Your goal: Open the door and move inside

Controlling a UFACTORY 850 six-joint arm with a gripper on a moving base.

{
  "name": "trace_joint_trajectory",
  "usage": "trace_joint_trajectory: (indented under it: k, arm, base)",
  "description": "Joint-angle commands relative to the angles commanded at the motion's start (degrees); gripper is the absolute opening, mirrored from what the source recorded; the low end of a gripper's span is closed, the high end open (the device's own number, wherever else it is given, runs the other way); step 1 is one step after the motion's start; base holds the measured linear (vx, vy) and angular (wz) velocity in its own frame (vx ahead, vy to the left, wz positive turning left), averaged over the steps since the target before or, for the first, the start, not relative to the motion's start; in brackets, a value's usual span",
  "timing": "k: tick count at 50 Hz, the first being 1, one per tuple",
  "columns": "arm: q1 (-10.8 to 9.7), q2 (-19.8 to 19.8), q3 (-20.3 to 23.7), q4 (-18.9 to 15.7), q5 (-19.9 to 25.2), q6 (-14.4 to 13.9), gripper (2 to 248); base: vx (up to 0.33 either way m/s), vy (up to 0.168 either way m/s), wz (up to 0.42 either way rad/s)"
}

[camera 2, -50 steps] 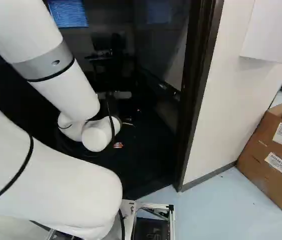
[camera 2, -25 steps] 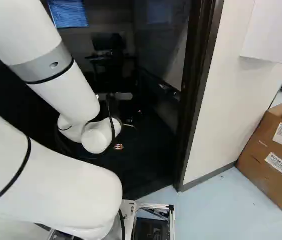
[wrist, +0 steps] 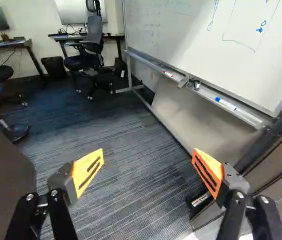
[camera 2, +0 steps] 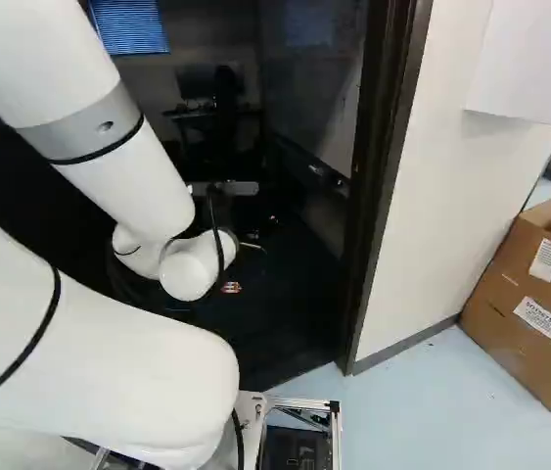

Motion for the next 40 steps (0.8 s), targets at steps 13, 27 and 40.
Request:
trace_joint_trajectory:
  k: [13,27,40]
  arm:
    - [0.0,0.0,0.0,0.0,0.0,0.0,247]
    - [0.0,0.0,0.0,0.0,0.0,0.0,247]
    - [0.0,0.0,0.0,0.0,0.0,0.0,247]
  base:
    - [0.109,0.001,0.021]
    - [0.154,0.031,0.335]
    - [0.166,0.023,0.358]
